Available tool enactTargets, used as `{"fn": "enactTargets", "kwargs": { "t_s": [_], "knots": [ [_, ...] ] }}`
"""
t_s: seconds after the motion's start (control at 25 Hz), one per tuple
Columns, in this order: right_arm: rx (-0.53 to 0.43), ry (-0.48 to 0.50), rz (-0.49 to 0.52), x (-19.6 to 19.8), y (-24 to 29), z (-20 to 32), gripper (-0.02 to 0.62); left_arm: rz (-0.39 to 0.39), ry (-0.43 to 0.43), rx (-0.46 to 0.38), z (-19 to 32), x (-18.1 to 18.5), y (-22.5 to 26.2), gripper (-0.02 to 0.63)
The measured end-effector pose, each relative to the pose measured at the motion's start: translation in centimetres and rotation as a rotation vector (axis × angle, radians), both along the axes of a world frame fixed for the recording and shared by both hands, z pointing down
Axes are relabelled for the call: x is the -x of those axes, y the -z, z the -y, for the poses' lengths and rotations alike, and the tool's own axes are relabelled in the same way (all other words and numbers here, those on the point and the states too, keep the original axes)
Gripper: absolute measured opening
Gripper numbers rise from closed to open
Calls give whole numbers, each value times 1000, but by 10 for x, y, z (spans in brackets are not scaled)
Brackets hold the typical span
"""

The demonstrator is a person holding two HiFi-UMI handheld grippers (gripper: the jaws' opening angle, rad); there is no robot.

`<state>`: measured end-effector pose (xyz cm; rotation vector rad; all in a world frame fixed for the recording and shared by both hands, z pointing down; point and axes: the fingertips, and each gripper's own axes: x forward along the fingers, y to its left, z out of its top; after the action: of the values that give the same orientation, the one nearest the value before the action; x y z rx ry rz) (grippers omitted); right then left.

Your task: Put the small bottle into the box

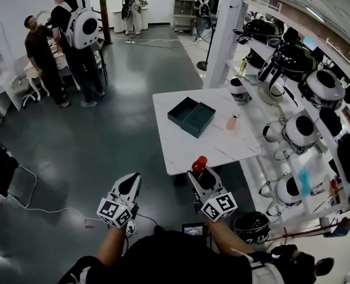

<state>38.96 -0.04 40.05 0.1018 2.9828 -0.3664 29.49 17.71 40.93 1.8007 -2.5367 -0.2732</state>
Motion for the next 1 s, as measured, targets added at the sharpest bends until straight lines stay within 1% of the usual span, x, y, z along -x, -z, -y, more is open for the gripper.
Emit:
{"fn": "enactTargets", "kwargs": {
  "t_s": [0.2,0.4,0.64,0.84,0.92,1.0],
  "knots": [
    [29,-23,27,57,6,5,235,-5,-5,-5,3,59,-1,18],
    [46,-36,6,93,0,11,235,-42,-9,-7,8,104,-12,17],
    [58,-53,-3,137,-11,23,235,-57,-26,-10,21,158,-22,17],
    [81,-93,9,186,-27,50,235,-32,-85,8,52,205,-21,17],
    [81,-115,12,209,-31,63,235,-14,-120,23,67,224,-19,17],
    [94,-134,19,237,-31,74,235,-3,-143,44,77,250,-16,18]
  ]
}}
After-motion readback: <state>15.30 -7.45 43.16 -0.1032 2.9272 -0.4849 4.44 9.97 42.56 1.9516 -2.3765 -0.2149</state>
